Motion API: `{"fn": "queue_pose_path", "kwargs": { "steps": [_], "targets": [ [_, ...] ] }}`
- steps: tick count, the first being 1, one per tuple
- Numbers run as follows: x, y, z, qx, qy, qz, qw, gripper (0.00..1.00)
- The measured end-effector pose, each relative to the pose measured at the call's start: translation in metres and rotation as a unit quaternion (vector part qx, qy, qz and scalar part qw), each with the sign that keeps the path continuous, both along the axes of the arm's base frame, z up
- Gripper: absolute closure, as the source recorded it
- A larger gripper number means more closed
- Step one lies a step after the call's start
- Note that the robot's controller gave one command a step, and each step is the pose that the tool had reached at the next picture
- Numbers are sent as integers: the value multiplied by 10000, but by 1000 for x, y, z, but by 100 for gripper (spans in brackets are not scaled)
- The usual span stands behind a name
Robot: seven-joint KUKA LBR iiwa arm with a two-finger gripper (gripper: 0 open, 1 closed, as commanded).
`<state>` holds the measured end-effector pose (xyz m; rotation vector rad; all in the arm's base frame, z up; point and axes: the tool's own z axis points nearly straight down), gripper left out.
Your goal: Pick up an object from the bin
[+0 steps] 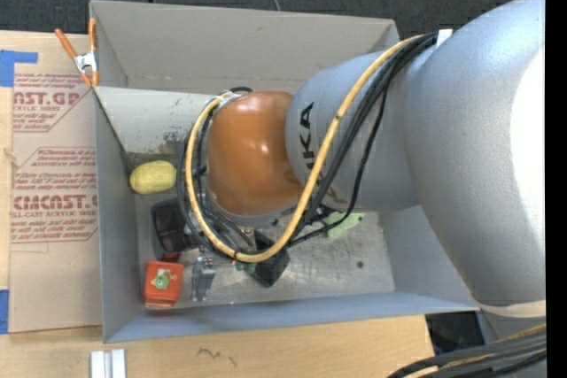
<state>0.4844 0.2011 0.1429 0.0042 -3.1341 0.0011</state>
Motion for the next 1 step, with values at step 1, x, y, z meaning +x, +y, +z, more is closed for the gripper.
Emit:
{"fn": "queue_pose_path", "kwargs": {
  "steps": [1],
  "targets": [
    [6,1,7,41,-110,-10,9999,100]
  ]
}}
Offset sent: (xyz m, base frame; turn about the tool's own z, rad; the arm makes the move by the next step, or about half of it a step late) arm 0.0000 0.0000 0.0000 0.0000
